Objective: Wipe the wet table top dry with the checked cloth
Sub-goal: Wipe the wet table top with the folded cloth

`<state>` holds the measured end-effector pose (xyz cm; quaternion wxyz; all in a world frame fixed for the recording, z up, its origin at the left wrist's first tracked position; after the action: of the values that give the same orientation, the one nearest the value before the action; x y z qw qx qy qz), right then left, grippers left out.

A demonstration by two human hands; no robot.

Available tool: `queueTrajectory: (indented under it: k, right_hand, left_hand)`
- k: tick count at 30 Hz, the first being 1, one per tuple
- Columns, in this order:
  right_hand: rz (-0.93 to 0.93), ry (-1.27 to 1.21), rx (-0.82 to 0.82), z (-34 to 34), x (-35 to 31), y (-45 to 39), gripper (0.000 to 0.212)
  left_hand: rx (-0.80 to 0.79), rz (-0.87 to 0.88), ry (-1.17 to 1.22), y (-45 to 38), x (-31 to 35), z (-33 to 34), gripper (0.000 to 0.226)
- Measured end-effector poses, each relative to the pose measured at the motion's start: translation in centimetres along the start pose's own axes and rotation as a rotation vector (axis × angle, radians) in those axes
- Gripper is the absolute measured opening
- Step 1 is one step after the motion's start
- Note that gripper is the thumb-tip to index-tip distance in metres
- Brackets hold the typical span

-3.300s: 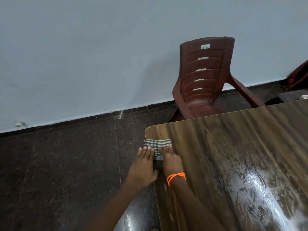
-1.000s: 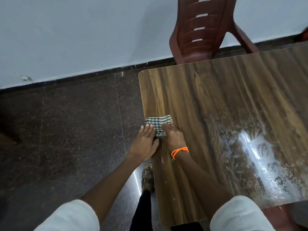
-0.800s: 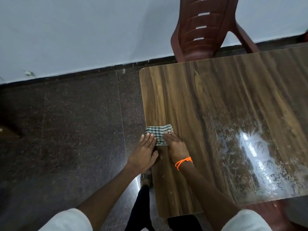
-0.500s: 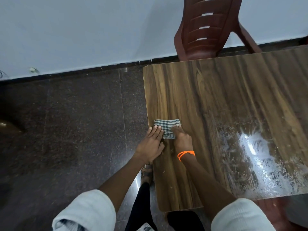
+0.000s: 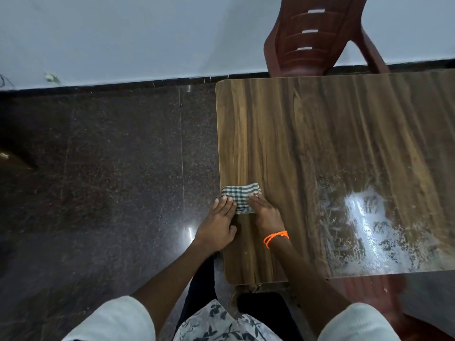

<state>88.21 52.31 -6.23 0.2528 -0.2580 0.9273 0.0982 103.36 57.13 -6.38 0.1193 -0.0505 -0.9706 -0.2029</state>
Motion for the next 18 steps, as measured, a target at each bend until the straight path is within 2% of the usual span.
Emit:
queueTrajectory:
  k: [9,14,18]
  right_hand:
    - [0.103,-0.006,0.067,0.8,0.0,-1.1,0.054]
    - [0.028,-0.019,0.077,2.1,-2.1,0.1,0.054]
    - [-0.029,-0.004,0.053,2.0,-2.5,3.2,0.052]
  left_hand:
    - [-0.005,-0.058,0.017,-1.7,0.3,-1.8,0.072]
    - [0.002,-0.083,0.034,-0.1,-1.3,-0.8,0.072]
    - [-0.003,-0.065,-0.042,2.3,0.1,0.8,0.075]
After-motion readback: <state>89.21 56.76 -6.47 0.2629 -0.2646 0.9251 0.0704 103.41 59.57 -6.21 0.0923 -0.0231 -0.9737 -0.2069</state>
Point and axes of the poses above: each hand's wrist, its own y-axis away from the middle knuckle, its own z-axis out of the palm, x = y × z, the point moved 5 cm from there along -y, towards the middle knuckle, and after that the axes turned 12 degrees about -z, right-handed, at the moved point
